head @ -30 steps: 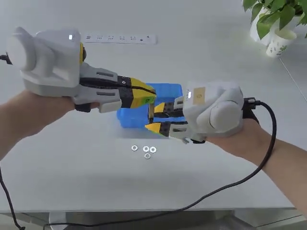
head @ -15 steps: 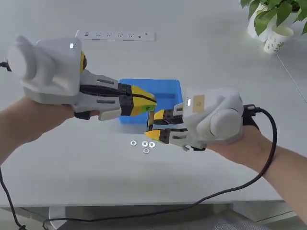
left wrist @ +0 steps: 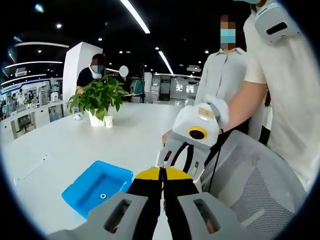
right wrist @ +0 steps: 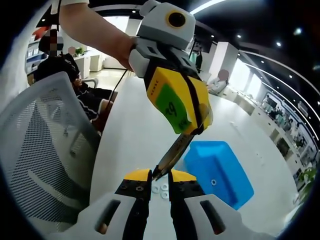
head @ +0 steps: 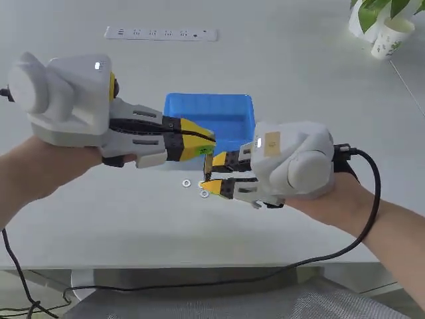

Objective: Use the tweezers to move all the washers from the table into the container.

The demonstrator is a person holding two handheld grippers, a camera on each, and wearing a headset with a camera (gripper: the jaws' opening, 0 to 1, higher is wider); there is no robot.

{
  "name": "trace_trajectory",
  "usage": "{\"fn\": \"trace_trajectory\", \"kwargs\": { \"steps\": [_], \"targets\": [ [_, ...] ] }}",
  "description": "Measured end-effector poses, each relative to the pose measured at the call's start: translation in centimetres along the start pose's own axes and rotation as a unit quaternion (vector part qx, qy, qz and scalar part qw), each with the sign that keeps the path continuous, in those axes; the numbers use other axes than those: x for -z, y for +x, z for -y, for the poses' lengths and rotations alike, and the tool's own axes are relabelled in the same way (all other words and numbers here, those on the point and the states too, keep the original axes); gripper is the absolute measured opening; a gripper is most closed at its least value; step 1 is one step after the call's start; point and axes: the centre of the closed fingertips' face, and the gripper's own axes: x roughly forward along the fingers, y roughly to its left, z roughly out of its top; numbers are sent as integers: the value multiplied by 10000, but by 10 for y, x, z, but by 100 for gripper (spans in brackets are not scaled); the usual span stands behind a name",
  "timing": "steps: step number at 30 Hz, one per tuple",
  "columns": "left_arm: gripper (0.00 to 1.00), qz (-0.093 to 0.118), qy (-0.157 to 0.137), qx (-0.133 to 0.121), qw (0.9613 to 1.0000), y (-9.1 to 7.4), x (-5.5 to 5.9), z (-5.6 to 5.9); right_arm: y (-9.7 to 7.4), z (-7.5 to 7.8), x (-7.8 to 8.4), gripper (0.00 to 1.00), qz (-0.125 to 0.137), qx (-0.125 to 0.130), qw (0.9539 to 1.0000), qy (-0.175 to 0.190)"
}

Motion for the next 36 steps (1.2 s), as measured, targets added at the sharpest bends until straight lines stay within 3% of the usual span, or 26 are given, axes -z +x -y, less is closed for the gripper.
{"fn": "trace_trajectory", "kwargs": {
  "steps": [6, 20, 36],
  "targets": [
    [2, -10, 73, 120, 9999, 0, 4, 7, 3, -4, 2, 15, -18, -41, 10000, -35],
    [2, -10, -68, 283, 9996, 2, 20, 13, 12, -10, 16, 17, -27, -93, 10000, -2],
    [3, -59, -160, 206, 9996, 11, 32, 2, 21, -5, 30, 16, -49, -110, 9999, 16]
  ]
}}
